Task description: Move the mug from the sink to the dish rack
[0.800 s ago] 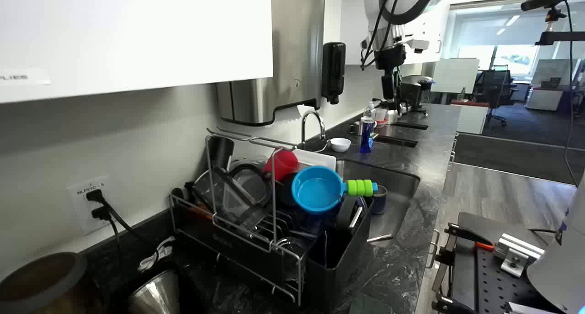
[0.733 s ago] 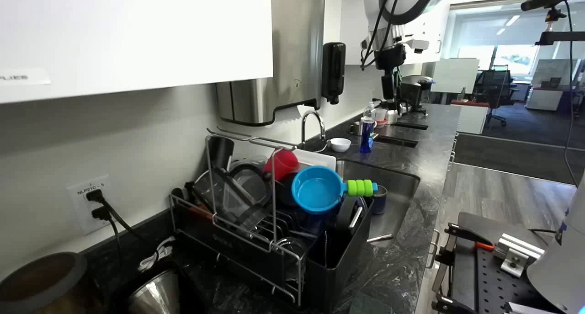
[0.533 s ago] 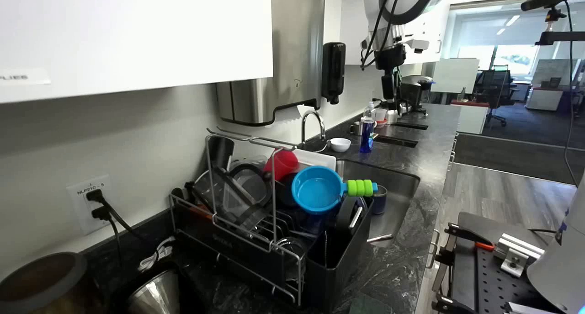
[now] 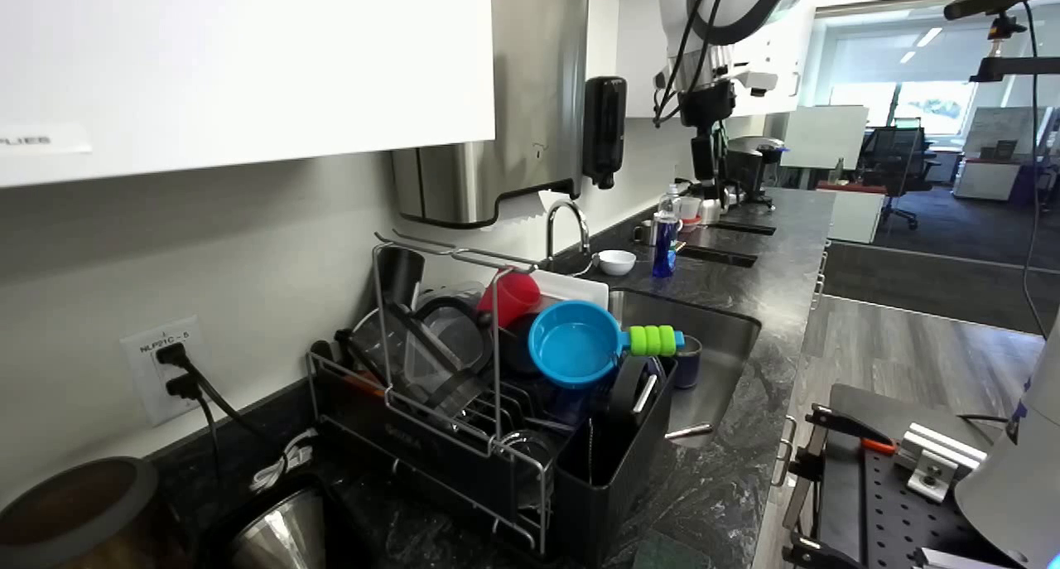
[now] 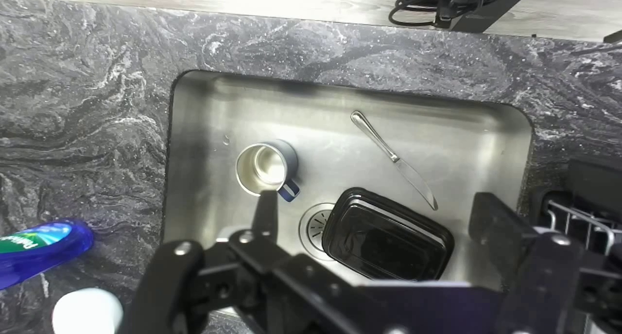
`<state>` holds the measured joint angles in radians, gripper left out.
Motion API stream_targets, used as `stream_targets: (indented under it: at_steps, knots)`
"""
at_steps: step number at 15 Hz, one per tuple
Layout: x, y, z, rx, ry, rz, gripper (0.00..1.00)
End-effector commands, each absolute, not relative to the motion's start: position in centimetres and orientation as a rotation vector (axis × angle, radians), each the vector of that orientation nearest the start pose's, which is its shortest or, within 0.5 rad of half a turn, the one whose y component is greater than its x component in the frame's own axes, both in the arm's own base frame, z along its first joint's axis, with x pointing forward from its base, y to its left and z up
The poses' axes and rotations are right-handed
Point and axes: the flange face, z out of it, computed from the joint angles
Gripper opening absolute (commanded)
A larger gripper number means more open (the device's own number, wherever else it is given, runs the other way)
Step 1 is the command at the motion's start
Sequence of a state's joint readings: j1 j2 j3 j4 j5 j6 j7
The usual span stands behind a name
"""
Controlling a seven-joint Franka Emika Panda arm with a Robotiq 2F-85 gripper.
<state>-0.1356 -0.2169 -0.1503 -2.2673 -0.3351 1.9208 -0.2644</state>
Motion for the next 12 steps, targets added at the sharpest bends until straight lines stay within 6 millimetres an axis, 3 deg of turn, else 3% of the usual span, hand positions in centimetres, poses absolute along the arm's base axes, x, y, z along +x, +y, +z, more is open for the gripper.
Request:
stream_targets:
  at_steps: [1,12]
  knots:
    - [44.1,-16.2,43.2,-3.307,-0.264,0.365,1.0]
    - [44.1,-23.5,38.2,-3.172,-0.405,0.451,1.0]
